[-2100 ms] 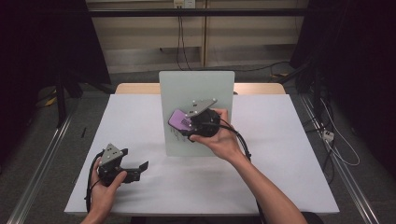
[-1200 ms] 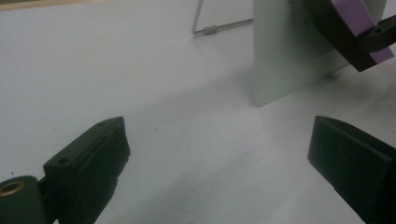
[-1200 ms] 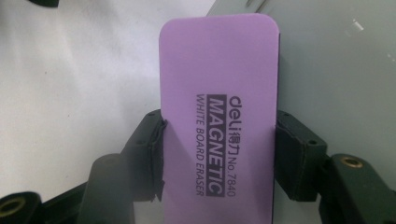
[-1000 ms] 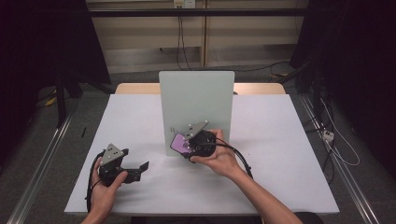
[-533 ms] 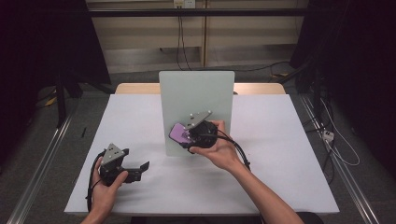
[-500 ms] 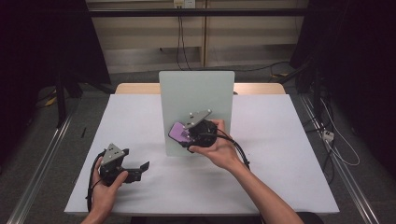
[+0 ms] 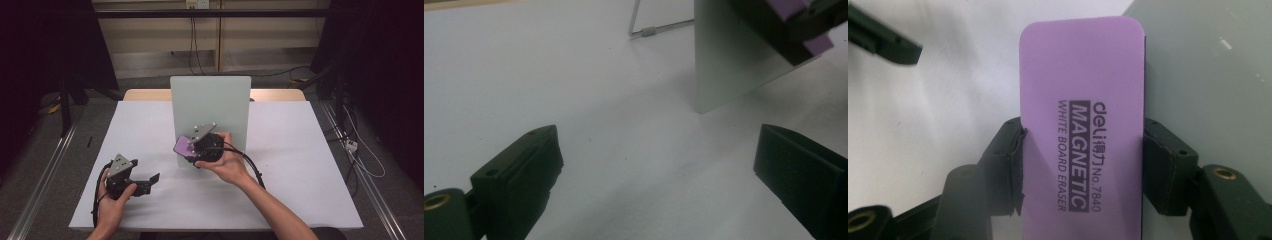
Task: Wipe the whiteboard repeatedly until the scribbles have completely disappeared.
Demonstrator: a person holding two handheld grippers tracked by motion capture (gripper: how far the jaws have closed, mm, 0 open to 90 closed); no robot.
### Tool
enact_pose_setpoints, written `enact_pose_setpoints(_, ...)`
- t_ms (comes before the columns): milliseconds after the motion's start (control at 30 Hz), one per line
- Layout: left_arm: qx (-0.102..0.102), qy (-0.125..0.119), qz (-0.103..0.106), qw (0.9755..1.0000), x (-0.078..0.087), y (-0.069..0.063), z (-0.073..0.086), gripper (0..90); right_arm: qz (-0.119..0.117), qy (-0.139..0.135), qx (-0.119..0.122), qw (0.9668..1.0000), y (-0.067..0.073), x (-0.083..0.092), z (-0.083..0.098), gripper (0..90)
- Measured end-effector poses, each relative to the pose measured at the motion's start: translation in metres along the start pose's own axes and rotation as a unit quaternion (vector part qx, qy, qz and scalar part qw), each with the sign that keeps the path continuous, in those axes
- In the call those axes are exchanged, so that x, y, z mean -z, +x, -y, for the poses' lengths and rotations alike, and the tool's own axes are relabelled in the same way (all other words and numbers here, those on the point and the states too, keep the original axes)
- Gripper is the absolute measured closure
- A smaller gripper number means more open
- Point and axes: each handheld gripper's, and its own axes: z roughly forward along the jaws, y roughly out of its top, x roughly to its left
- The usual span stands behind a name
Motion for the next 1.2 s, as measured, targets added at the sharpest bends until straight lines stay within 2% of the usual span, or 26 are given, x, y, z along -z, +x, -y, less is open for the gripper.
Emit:
enact_pose_setpoints(233, 0.001, -0.001, 0.000, 1.0000, 0.000, 0.000, 0.000, 4.9, -0.019, 0.025, 0.012, 0.9994, 0.011, -0.017, 0.007, 41.9)
enact_pose_setpoints(333, 0.000, -0.002, 0.000, 1.0000, 0.001, 0.001, 0.000, 4.9, -0.030, 0.033, 0.008, 0.9990, 0.014, -0.023, 0.010, 41.8)
enact_pose_setpoints(400, 0.001, -0.002, -0.001, 1.0000, 0.001, 0.001, 0.000, 4.9, -0.037, 0.038, 0.007, 0.9986, 0.014, -0.025, 0.013, 41.8)
enact_pose_setpoints(533, 0.003, -0.003, -0.002, 1.0000, 0.001, 0.002, 0.000, 4.9, -0.036, 0.042, 0.011, 0.9984, 0.013, -0.022, 0.013, 41.9)
enact_pose_setpoints(600, 0.000, -0.003, -0.002, 1.0000, 0.002, 0.002, 0.000, 4.9, -0.025, 0.042, 0.013, 0.9987, 0.010, -0.015, 0.012, 41.8)
enact_pose_setpoints(733, 0.004, -0.007, -0.003, 1.0000, 0.003, 0.003, 0.000, 4.9, 0.001, 0.007, -0.011, 0.9999, -0.009, 0.016, 0.010, 41.8)
enact_pose_setpoints(867, 0.002, -0.005, -0.002, 1.0000, 0.002, 0.001, 0.000, 4.9, 0.034, -0.016, -0.023, 0.9990, -0.024, 0.044, 0.006, 41.8)
enact_pose_setpoints(967, 0.002, -0.005, -0.001, 1.0000, 0.002, 0.001, 0.000, 5.0, 0.045, -0.033, -0.031, 0.9980, -0.034, 0.059, 0.002, 41.8)
enact_pose_setpoints(1200, 0.009, -0.004, -0.003, 0.9999, 0.004, 0.004, 0.002, 4.9, 0.039, -0.039, -0.038, 0.9978, -0.037, 0.062, 0.003, 41.8)
